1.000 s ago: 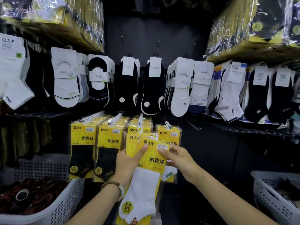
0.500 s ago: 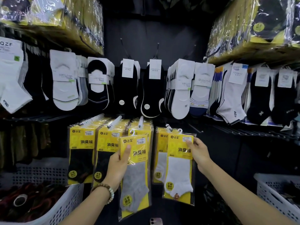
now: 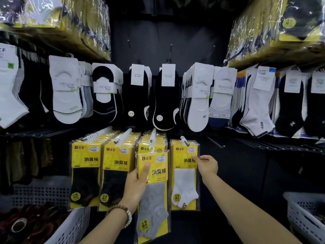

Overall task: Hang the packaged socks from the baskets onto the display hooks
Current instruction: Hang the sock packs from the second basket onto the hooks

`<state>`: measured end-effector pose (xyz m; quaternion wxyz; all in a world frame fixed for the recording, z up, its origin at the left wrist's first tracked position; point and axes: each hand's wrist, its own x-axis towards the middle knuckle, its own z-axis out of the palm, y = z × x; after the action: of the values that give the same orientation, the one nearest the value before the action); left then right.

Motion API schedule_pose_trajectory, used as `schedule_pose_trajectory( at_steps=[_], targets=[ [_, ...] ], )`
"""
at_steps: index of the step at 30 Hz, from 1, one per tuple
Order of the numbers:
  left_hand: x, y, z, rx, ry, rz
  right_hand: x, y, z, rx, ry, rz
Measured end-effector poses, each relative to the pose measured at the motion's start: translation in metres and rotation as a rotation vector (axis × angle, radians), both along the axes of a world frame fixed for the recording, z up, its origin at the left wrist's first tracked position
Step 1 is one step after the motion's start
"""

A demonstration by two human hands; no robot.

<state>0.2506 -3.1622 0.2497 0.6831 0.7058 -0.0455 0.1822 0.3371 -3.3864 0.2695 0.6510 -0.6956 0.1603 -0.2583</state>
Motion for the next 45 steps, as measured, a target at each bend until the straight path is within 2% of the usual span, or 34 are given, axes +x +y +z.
schedule_pose_trajectory(
  at_steps=[4,10,12,14,20,26,30,36,39,42,45],
  targets=[
    [0.002,-0.012,-0.001,-0.004,0.033,-0.048,-0.011,-0.002,-0.012,0.051,0.048,-0.015],
    [-0.005,-0.045,0.003,0.006,0.082,-0.148,-0.074,0.016,-0.003,0.076,-0.064,0.498],
    [-0.008,-0.060,0.006,-0.002,0.082,-0.173,-0.089,0.018,-0.002,0.062,-0.087,0.611],
    [-0.010,-0.072,0.009,0.009,0.080,-0.191,-0.096,0.015,-0.003,0.105,-0.107,0.600],
    [-0.009,-0.087,0.016,0.144,0.110,-0.235,-0.088,-0.011,0.006,0.152,-0.110,0.315],
    [0.007,-0.081,0.023,0.156,0.146,-0.259,-0.059,-0.003,0.028,-0.053,-0.077,0.355],
    [0.014,-0.072,0.019,0.124,0.154,-0.245,-0.037,0.007,0.020,-0.010,-0.013,0.353],
    [0.014,-0.062,-0.002,0.162,0.207,-0.247,-0.035,0.002,-0.019,0.086,0.079,0.275],
    [0.003,-0.055,-0.027,0.183,0.245,-0.256,-0.058,-0.001,-0.049,0.038,0.131,0.280],
    [-0.022,-0.043,-0.067,0.194,0.287,-0.264,-0.095,0.000,-0.087,0.002,0.170,0.337],
    [-0.061,-0.026,-0.124,0.235,0.389,-0.269,-0.140,0.006,-0.141,-0.048,0.323,0.454]
  ],
)
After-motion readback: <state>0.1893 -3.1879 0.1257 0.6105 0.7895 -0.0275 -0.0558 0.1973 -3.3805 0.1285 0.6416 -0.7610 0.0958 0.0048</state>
